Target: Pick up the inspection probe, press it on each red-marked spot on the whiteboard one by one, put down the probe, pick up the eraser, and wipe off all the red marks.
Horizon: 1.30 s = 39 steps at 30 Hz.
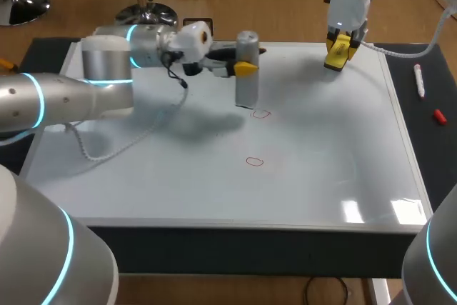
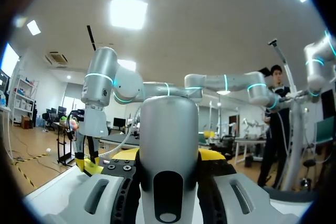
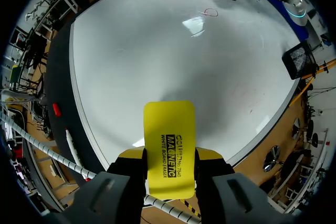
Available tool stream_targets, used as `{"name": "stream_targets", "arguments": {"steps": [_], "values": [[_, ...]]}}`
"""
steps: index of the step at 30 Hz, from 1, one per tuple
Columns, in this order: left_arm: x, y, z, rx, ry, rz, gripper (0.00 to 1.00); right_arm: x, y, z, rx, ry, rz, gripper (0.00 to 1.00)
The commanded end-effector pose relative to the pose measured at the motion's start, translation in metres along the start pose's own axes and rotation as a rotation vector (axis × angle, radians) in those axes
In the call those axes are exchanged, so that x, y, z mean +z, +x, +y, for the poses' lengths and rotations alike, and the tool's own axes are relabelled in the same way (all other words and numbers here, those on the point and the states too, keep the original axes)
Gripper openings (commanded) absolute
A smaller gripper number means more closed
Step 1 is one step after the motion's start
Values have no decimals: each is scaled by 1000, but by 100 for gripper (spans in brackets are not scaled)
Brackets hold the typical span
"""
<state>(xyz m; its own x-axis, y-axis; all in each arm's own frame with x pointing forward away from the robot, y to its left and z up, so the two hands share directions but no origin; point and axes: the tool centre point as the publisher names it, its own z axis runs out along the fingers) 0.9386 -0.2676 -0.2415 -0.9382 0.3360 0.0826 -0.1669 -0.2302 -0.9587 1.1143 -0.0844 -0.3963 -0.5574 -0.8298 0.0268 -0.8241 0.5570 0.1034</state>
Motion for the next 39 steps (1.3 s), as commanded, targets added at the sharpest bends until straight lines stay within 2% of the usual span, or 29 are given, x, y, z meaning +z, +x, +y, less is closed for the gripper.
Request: {"name": "stream_targets", "arguments": {"steps": [1, 18, 39], "values": [[14, -18, 11, -3, 21, 96, 0, -1, 0, -1, -2, 1, 3, 0], [26, -27, 35, -29, 17, 127, 0, -1, 0, -1, -2, 1, 3, 0], [23, -27, 50, -51, -16, 106, 0, -1, 0, -1, -2, 1, 3, 0]]}}
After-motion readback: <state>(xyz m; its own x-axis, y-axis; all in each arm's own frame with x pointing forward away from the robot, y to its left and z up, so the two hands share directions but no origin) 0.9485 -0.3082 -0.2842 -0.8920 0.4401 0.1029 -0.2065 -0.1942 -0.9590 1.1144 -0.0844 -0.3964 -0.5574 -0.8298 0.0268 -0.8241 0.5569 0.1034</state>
